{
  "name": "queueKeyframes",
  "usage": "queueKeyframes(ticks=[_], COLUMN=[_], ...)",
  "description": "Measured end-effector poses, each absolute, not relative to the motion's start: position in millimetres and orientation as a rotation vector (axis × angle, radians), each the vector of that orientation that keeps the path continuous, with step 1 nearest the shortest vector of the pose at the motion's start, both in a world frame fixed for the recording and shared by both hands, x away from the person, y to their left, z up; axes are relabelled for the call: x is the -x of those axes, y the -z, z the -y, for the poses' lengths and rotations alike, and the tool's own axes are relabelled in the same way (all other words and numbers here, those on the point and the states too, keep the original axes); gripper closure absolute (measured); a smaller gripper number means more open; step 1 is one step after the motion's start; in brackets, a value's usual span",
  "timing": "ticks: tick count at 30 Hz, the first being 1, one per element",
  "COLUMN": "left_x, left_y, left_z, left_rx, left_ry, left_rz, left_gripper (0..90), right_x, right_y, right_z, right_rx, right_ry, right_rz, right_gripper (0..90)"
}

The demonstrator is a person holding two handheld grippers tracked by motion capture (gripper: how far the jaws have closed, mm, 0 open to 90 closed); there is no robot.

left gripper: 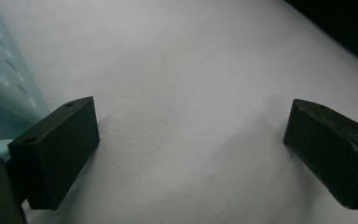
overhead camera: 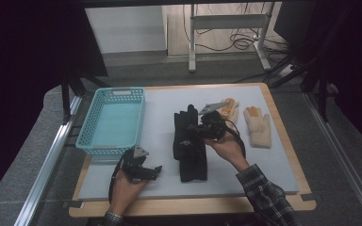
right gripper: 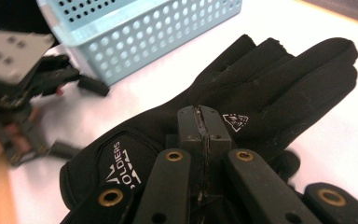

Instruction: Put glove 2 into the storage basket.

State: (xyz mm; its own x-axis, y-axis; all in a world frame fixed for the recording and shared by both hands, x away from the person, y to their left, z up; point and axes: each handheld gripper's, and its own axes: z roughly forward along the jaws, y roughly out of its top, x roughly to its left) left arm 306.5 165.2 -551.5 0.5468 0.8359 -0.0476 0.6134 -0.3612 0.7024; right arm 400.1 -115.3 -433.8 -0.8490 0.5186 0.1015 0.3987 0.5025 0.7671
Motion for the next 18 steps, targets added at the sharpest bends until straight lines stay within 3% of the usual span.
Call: queueKeyframes(ticks=[8, 18], left_x=[-307, -307], left_y=[551, 551], left_z=[-165, -165], left_rx=[-2.097, -2.104], left_ry=[-0.419, -0.421], left_rz=[-1.167, -1.164], left_gripper=[3.7, 3.7], right_x=[-370, -369], right_y=[444, 475], right_z=[136, 135], right_rx=[-0.766, -0.804], right_ry=[-1.252, -1.192], right_rz=[-2.631, -2.672], right_gripper=[88.4, 88.3])
